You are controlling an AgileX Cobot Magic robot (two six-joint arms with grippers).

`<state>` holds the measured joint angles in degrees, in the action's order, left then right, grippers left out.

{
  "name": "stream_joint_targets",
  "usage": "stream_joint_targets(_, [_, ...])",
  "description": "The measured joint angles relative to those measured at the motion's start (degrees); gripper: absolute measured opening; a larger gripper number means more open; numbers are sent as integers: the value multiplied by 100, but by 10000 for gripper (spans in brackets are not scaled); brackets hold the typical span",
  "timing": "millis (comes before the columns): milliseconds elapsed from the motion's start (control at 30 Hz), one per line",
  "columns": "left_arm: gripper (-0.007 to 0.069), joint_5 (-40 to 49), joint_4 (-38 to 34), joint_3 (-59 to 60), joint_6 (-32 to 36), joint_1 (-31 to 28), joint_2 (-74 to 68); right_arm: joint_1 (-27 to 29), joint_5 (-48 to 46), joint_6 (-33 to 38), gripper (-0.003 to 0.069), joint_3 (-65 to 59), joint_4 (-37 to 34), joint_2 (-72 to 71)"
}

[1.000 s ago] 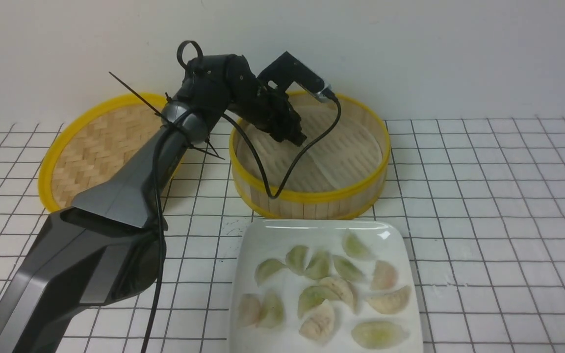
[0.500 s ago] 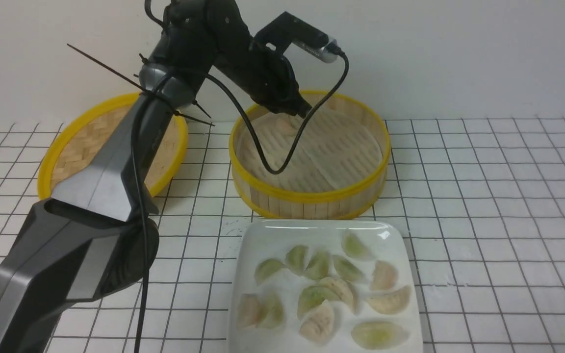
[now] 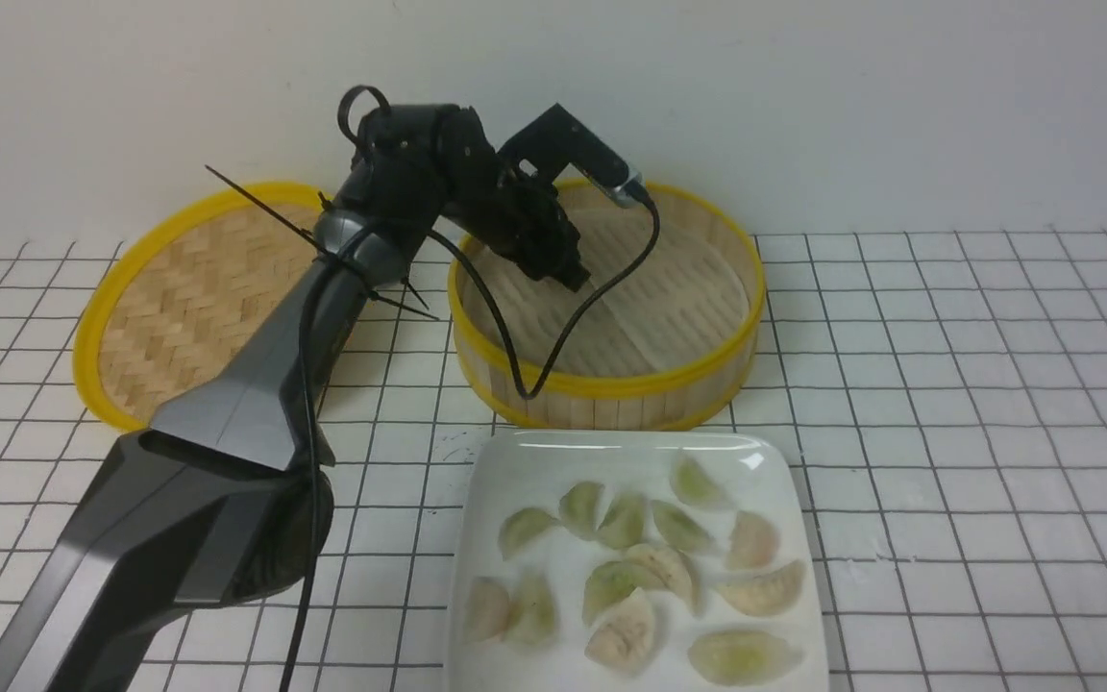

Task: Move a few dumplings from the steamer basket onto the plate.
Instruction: Use the left arm to grab a dumpling from the steamer

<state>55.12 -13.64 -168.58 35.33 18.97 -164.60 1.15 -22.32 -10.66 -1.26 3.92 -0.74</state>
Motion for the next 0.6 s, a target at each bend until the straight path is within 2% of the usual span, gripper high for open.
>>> stream_joint_targets(67, [419,-241,-5,0,34,0,-84,0,0,0,-15,0,0,0])
stream_joint_targets(133, [466,-521,-11,0,45,0,-172,0,0,0,-15,0,0,0])
stream_joint_targets(267, [487,-699,-84,-28,85,-15,-246,0,0,0,-15,0,0,0])
stream_joint_targets(300, [477,-726,-98,-41,90,-15,-266,0,0,0,-15,0,0,0])
stream_joint_targets(367, [375,-771,-131,-67,199,-34,-341,0,0,0,-15,0,0,0])
stream_joint_targets(433, [326,-812,-167,-88,262,-45,-365,0,0,0,-15,0,-5,0])
stream_joint_targets(600, [326,-748,-170,-101,232,-45,-342,0,0,0,-15,0,-5,0])
